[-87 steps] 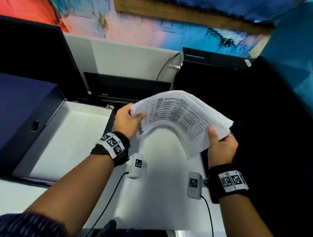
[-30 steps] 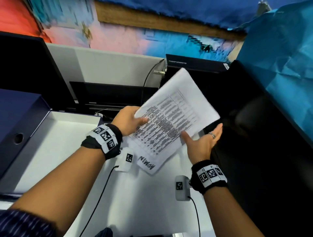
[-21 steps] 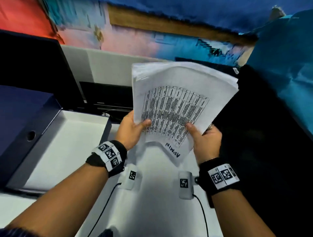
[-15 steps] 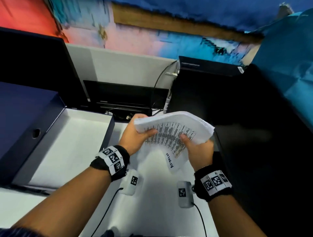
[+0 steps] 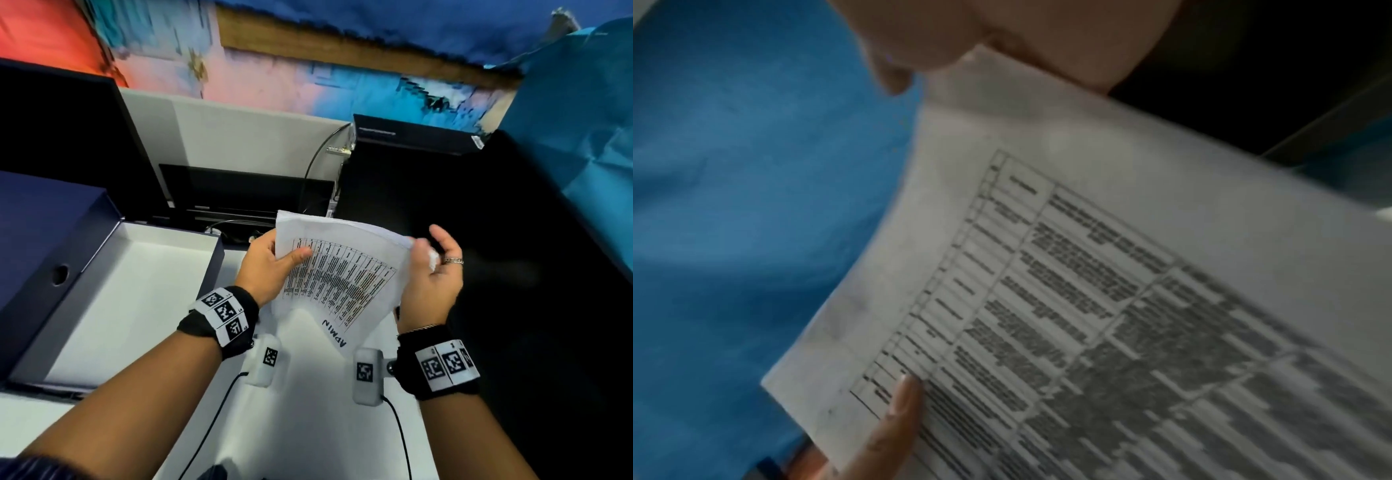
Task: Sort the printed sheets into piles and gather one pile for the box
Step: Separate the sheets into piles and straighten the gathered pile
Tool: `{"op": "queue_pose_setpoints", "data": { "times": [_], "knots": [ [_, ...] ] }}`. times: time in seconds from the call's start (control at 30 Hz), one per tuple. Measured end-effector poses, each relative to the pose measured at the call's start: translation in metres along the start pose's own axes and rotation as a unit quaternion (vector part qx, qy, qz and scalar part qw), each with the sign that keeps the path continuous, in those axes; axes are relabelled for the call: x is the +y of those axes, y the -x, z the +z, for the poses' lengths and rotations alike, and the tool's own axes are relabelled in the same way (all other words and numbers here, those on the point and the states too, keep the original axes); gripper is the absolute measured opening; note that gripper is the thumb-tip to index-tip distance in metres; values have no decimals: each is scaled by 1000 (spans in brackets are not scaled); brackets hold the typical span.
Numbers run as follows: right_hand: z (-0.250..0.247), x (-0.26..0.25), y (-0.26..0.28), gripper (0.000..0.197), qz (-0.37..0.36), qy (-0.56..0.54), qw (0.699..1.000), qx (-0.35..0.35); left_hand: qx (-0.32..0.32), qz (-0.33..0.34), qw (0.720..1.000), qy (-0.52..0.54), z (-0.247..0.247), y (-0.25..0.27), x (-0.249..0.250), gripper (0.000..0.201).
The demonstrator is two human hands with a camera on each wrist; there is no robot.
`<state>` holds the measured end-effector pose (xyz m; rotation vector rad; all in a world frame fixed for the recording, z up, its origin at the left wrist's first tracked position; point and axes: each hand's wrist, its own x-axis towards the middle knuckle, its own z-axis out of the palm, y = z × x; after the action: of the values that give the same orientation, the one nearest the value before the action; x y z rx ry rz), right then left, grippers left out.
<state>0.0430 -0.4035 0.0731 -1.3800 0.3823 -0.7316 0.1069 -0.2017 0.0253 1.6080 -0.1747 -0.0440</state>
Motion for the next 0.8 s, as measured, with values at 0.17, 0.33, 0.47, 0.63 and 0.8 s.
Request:
{"op": "queue_pose_setpoints", "data": {
  "times": [0.17, 0.33, 0.47, 0.63, 0.8],
  "knots": [
    [-3, 5, 7, 19, 33, 51, 997, -51, 21, 18, 999, 22, 3, 0, 10, 26],
    [-7, 23, 20, 22, 85, 89, 989, -87, 0, -31, 1000, -3, 0, 9, -8, 39],
    [-6, 28, 27, 23, 129, 70, 987, -61, 0, -21, 1000, -10, 3, 11, -4, 34],
    [-8, 46, 38, 27, 124, 147, 978, -76, -3, -80, 996, -33, 0, 18, -23, 38],
    [-6, 42, 13, 26, 75, 229, 965, -106, 114, 18, 987, -114, -13, 0, 18, 69]
  ]
}}
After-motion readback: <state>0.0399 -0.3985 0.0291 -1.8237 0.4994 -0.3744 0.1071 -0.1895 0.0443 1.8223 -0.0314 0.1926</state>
